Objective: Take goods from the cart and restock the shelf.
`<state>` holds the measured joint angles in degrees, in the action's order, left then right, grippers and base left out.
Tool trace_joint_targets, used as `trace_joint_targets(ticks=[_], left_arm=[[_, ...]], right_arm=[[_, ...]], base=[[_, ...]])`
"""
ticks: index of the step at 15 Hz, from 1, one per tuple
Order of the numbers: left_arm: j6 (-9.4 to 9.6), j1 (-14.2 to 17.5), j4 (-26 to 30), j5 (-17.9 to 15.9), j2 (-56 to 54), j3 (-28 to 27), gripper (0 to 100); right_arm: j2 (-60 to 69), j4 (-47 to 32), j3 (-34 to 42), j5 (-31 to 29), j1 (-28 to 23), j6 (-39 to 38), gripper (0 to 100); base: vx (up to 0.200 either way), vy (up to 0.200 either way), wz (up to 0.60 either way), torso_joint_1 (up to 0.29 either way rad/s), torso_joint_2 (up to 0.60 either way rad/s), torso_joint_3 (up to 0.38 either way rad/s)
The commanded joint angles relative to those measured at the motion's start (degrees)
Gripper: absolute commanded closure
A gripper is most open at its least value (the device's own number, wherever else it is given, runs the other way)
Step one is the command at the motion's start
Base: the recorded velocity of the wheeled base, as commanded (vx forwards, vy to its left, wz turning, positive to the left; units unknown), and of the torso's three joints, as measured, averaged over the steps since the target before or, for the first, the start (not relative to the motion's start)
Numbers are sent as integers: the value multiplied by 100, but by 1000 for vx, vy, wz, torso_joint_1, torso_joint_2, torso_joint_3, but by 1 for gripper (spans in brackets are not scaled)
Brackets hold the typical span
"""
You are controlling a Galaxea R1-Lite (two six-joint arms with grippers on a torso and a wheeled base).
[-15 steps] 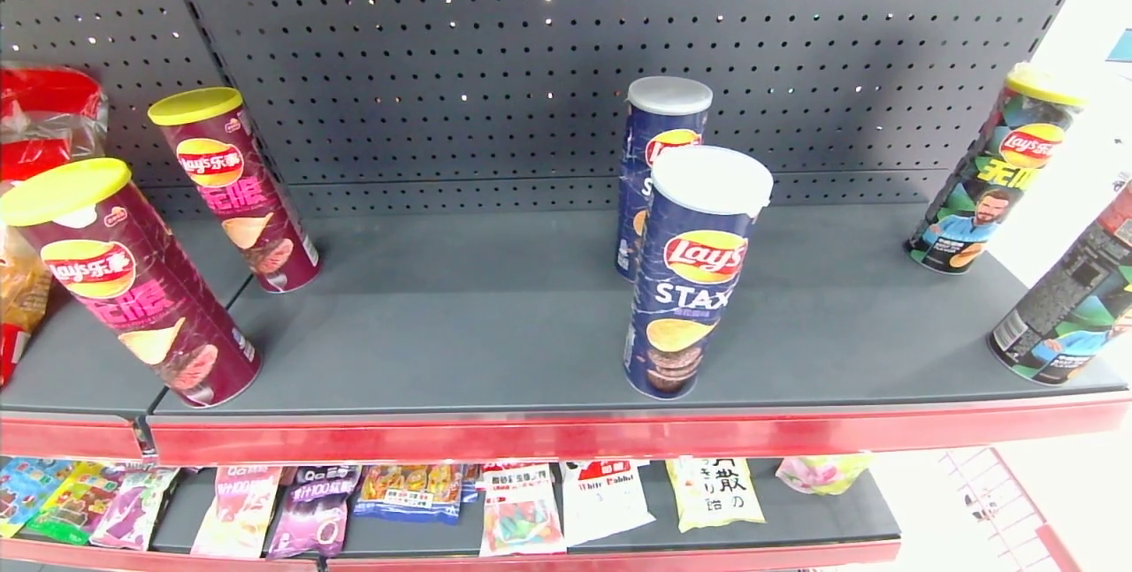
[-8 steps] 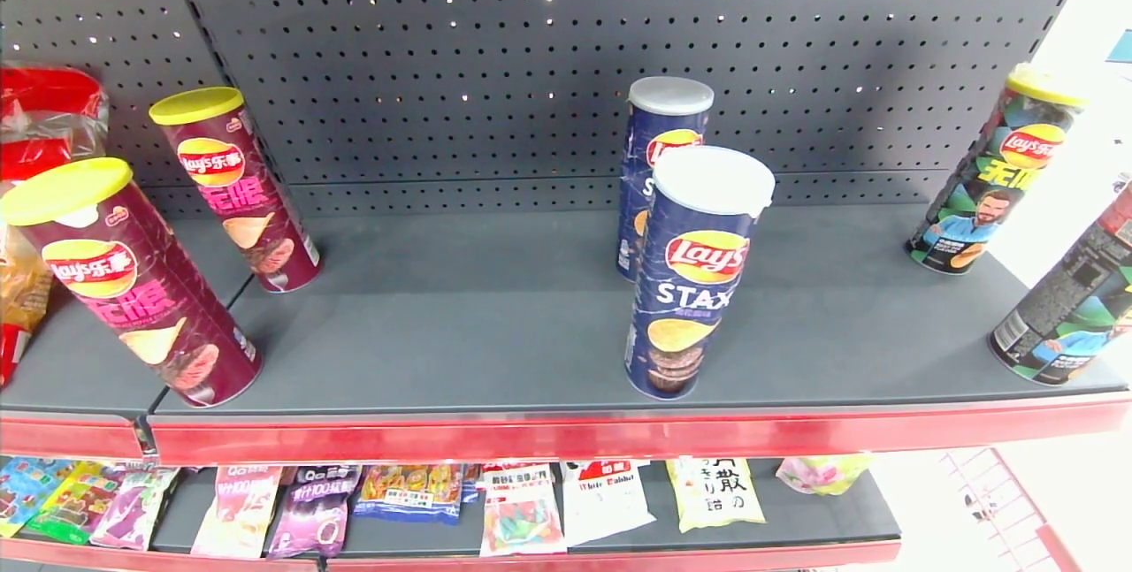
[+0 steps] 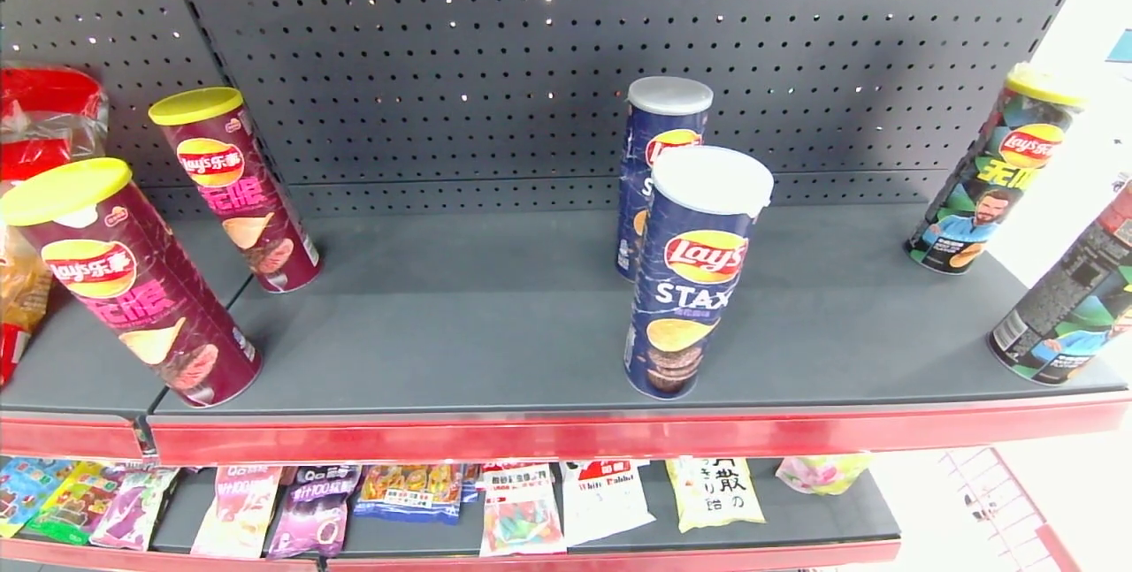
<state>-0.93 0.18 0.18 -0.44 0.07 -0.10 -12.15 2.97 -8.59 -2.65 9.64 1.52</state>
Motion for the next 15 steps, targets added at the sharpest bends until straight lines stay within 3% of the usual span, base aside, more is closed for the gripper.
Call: trace_joint_targets(ticks=[1,5,9,11,13,15], left_arm=[[5,-1,-1,0,-7,1,0],[5,-1,-1,0,-7,1,0],[5,-1,-1,9,-7,1,0],[5,-1,-1,9,-7,1,0],[5,-1,-1,0,-7,1,0],[5,-1,-1,9,-7,1,0]], right_arm=[[-1667,-7,-1162,-8,29,67,0],[-3434,45,-1742,827,486,375,0],[-4418,89,-1777,889,925,357,0],[-5201,590,-1848,897,961,322,0],[-6176,1812,-1874,889,969,261,0],[-6668,2497,-2041,862,1119,243,0]], base=[[0,0,0,0,0,0],[0,0,0,0,0,0],[0,0,0,0,0,0],[0,0,0,0,0,0],[0,0,0,0,0,0],[0,0,0,0,0,0]])
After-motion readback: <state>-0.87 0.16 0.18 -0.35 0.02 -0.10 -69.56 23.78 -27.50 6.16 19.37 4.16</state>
